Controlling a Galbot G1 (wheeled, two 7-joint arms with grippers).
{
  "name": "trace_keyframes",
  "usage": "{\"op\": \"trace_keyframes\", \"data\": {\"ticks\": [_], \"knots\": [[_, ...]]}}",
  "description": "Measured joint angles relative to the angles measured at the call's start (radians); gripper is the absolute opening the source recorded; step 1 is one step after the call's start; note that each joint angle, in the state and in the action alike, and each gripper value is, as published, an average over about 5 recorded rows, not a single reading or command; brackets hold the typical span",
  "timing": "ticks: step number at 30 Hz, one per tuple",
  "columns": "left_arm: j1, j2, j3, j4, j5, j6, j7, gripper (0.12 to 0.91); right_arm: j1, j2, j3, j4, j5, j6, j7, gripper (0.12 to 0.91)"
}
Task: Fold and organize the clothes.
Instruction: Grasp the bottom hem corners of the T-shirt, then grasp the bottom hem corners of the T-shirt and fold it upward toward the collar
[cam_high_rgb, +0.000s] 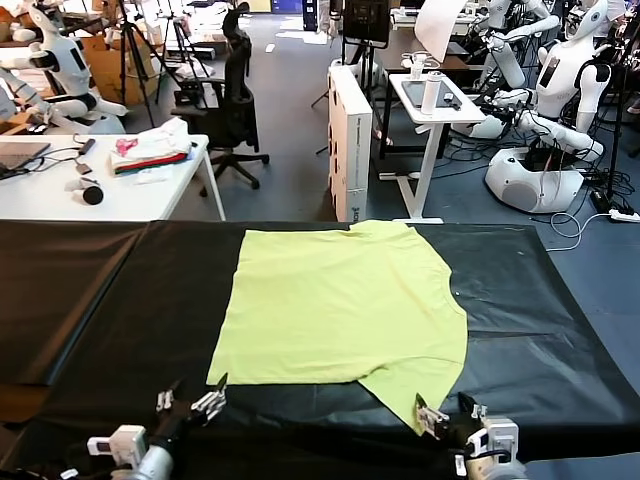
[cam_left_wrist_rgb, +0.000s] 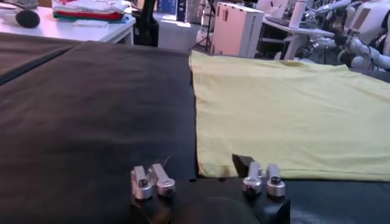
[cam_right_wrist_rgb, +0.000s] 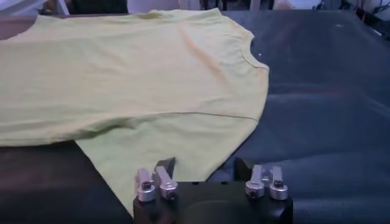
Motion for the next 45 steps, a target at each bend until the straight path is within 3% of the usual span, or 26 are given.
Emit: {"op": "trace_keyframes", "data": {"ticks": [5, 7, 10, 17, 29, 37, 45], "knots": [[0.011, -0.013, 0.008, 0.004, 0.012, -0.005, 0.003, 0.236, 0.0, 0.0, 0.003, 0.001, 0.002, 0.001, -0.001, 0.401], [0.014, -0.018, 0.011, 0.007, 0.017, -0.009, 0.007, 0.182, -0.002, 0.0, 0.006, 0.004, 0.002, 0.002, -0.002, 0.273], [0.014, -0.022, 0.013, 0.01, 0.023, -0.01, 0.015, 0.15, -0.013, -0.003, 0.015, 0.015, -0.004, 0.005, -0.003, 0.155], [0.024, -0.024, 0.008, 0.002, 0.039, -0.007, 0.03, 0.148, -0.095, -0.013, 0.054, 0.095, -0.011, 0.001, -0.004, 0.138], [0.154, 0.011, -0.059, -0.084, 0.027, -0.03, 0.021, 0.148, -0.253, -0.011, 0.085, 0.197, -0.019, -0.011, 0.002, 0.138], [0.202, -0.001, -0.08, -0.149, 0.014, -0.027, -0.006, 0.148, -0.152, -0.017, 0.102, 0.17, 0.013, -0.016, -0.035, 0.138], [0.082, -0.042, -0.048, -0.155, -0.046, 0.025, -0.038, 0.148, 0.059, -0.036, 0.07, 0.075, 0.062, -0.041, -0.033, 0.138]]}}
